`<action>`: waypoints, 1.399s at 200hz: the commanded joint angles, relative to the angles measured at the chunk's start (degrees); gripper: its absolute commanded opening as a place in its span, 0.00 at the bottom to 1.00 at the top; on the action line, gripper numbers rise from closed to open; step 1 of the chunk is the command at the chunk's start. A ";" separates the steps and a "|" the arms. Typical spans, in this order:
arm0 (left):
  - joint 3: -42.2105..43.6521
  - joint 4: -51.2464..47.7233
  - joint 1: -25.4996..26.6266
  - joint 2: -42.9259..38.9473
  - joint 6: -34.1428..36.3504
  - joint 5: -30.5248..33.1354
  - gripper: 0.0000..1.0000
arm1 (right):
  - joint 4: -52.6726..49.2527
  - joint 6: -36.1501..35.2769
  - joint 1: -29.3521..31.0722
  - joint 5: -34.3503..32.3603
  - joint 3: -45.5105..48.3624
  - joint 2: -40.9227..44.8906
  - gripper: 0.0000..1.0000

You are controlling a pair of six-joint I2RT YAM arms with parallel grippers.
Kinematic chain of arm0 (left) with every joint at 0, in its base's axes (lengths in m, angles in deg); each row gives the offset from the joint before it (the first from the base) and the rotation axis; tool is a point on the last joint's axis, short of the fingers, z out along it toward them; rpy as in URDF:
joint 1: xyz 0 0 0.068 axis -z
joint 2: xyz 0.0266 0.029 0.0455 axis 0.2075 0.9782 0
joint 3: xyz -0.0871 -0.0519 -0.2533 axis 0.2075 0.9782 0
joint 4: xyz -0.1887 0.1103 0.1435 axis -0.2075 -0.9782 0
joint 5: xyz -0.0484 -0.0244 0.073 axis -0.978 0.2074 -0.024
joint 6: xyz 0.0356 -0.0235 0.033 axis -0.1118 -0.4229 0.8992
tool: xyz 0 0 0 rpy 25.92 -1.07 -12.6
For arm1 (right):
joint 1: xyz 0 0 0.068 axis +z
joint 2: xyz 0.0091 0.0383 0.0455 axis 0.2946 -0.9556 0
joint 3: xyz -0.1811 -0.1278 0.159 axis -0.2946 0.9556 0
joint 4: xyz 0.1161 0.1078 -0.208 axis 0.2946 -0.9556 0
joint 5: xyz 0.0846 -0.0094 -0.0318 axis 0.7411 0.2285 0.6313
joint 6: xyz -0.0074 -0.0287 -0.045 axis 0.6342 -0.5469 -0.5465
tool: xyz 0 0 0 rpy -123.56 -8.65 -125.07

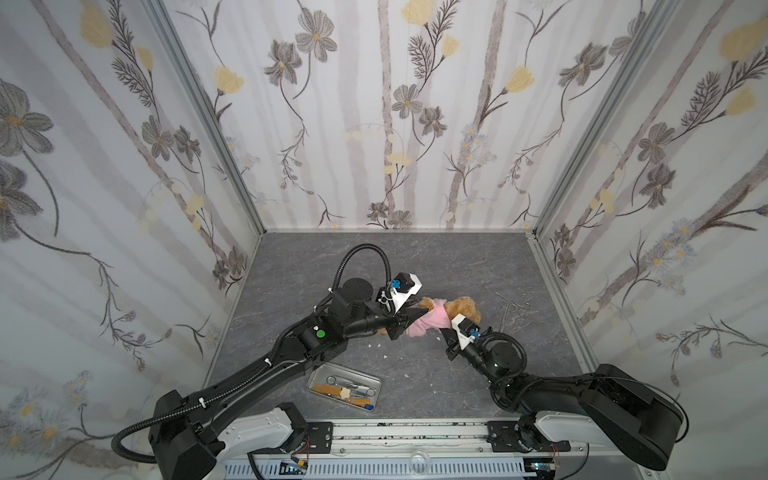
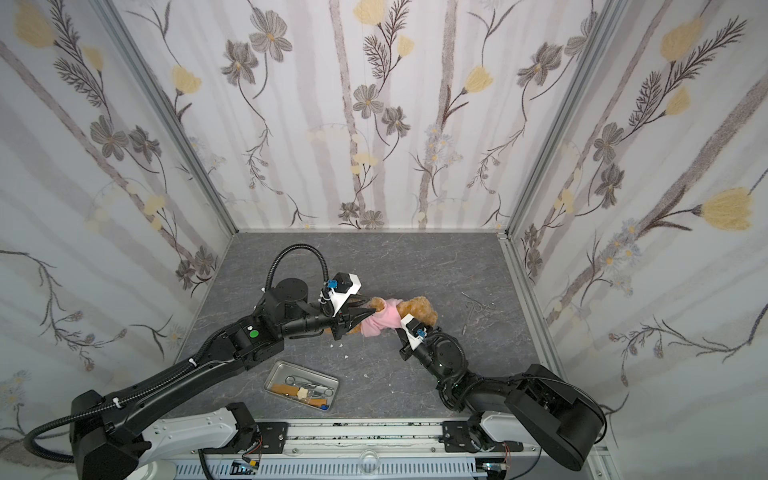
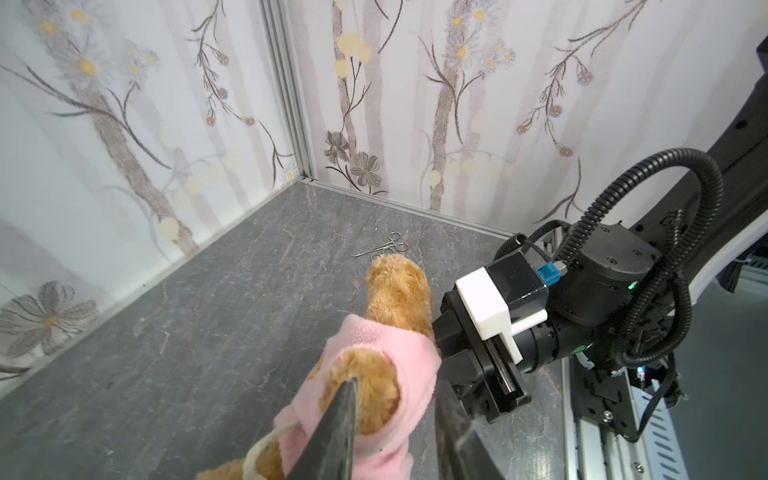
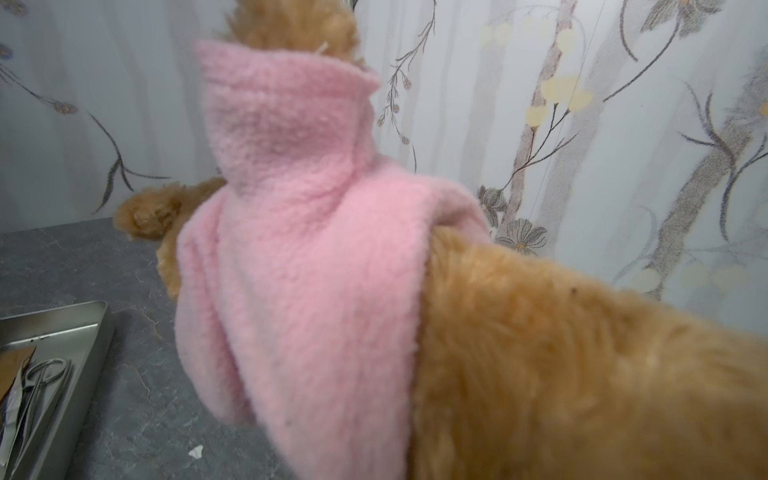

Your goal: Dress the teddy bear

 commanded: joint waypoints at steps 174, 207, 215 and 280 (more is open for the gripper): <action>-12.19 -21.80 0.02 13.49 16.07 0.92 0.31 | -6.38 -4.27 -0.19 3.13 -0.30 4.86 0.00; -11.20 -22.86 0.16 15.07 16.16 -0.28 0.30 | -6.57 -3.92 -0.18 3.14 -1.01 4.76 0.00; -10.75 -23.01 0.42 15.44 16.24 -0.42 0.30 | -6.49 -3.51 -0.19 3.40 -1.48 4.63 0.00; -12.09 -20.23 0.00 14.16 13.85 0.85 0.00 | -4.77 0.66 -0.60 2.89 -1.89 3.30 0.00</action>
